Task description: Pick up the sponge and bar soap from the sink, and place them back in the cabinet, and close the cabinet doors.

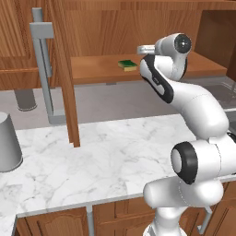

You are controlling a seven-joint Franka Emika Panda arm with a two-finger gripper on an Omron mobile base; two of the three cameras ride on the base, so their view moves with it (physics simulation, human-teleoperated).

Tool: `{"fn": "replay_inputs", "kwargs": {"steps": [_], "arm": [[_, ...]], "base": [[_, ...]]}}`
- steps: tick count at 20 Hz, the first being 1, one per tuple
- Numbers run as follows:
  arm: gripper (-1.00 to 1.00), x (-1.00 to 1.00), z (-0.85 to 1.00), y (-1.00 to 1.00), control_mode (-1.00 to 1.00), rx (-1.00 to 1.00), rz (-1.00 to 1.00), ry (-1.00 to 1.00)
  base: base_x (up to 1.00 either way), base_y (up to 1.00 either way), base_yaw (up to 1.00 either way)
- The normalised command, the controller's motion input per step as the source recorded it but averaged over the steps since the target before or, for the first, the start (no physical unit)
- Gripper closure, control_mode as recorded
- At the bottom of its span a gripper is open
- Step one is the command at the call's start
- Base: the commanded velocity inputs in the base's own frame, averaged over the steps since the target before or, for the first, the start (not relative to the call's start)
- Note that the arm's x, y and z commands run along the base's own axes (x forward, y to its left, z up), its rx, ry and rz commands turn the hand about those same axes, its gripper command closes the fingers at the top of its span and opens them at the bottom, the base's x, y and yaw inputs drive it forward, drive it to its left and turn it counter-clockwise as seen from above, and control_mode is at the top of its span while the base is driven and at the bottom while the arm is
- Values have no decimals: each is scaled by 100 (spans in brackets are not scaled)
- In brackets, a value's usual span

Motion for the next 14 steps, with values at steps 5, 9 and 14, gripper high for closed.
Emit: {"fn": "replay_inputs", "kwargs": {"steps": [5,9,14], "arm": [[-100,0,0,0,-100,0,0,-1],[-100,0,0,0,-100,0,0,-2],[-100,8,-7,0,-100,0,0,-5]], "base": [[0,0,0],[0,0,0],[0,0,0]]}}
